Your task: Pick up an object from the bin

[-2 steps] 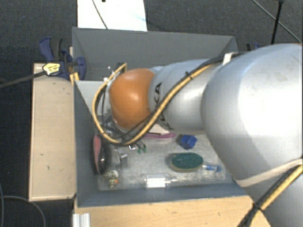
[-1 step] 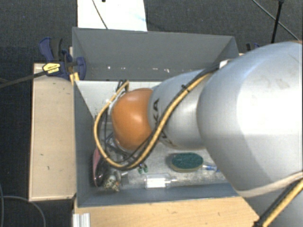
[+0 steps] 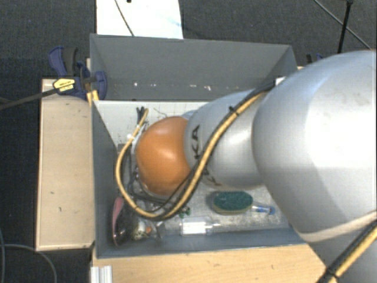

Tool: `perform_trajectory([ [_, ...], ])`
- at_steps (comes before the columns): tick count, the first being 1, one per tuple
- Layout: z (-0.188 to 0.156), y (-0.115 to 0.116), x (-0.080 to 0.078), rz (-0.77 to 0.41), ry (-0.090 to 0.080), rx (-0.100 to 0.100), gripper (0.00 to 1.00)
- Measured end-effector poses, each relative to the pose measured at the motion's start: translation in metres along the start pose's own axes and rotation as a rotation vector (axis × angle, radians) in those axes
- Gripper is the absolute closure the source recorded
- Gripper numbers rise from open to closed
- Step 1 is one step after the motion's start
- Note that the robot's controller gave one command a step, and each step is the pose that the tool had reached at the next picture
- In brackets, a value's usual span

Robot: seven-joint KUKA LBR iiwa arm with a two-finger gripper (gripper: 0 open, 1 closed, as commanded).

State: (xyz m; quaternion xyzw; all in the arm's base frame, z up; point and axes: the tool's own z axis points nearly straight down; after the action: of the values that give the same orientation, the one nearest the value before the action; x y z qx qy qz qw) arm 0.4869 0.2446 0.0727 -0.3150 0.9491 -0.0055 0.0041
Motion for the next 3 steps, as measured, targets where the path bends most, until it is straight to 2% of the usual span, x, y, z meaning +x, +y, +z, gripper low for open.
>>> perform_trajectory([
  [1, 0.002, 0.006, 0.001, 0.004, 0.002, -0.009, 1.00],
  [2, -0.123, -0.008, -0.012, 0.016, -0.007, -0.011, 1.00],
  [3, -0.118, -0.006, -0.010, 0.019, 0.002, -0.014, 0.00],
])
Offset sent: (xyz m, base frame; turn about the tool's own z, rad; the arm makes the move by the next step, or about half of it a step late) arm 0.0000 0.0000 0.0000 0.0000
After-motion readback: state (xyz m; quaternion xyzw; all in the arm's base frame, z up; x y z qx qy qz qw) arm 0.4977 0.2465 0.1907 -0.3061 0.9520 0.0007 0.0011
